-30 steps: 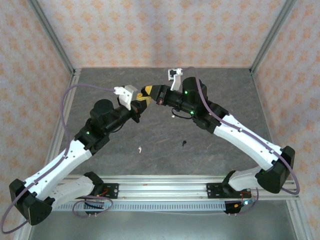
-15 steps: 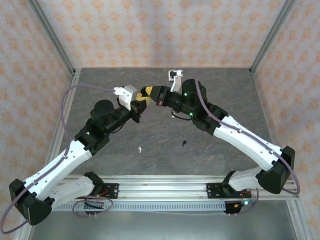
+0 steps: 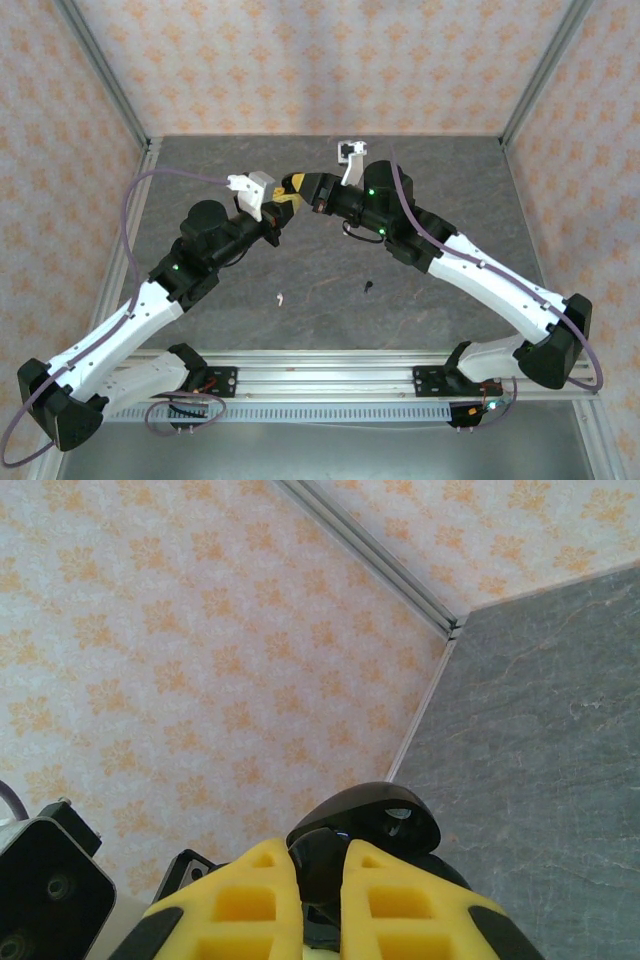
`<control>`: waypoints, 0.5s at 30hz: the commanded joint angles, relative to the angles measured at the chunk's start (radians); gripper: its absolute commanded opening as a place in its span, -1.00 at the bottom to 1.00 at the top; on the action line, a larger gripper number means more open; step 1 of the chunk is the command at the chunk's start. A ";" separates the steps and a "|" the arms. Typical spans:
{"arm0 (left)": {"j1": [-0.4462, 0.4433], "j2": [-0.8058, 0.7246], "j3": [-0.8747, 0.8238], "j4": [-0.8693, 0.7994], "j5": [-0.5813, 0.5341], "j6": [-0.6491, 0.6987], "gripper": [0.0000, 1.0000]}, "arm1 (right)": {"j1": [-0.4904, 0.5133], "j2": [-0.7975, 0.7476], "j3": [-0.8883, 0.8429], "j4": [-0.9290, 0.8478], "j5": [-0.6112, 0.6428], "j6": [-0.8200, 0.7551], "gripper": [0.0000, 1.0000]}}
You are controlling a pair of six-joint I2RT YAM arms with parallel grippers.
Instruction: Insert wireless bluetooth earbuds into charging case
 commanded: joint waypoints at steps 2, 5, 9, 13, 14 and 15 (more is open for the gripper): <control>-0.001 -0.046 0.028 0.081 -0.026 -0.013 -1.00 | 0.002 -0.020 -0.027 -0.049 0.035 -0.008 -0.75; -0.002 -0.051 0.026 0.079 -0.028 -0.013 -1.00 | 0.002 -0.023 -0.032 -0.051 0.040 -0.009 -0.75; -0.002 -0.053 0.028 0.077 -0.031 -0.014 -1.00 | 0.002 -0.031 -0.037 -0.049 0.042 -0.006 -0.75; -0.002 -0.055 0.027 0.077 -0.032 -0.013 -1.00 | 0.003 -0.038 -0.048 -0.031 0.028 -0.010 -0.74; -0.002 -0.054 0.027 0.076 -0.033 -0.012 -1.00 | 0.003 -0.041 -0.052 -0.027 0.025 -0.012 -0.74; -0.002 -0.055 0.028 0.078 -0.033 -0.012 -1.00 | 0.003 -0.041 -0.053 -0.026 0.024 -0.014 -0.74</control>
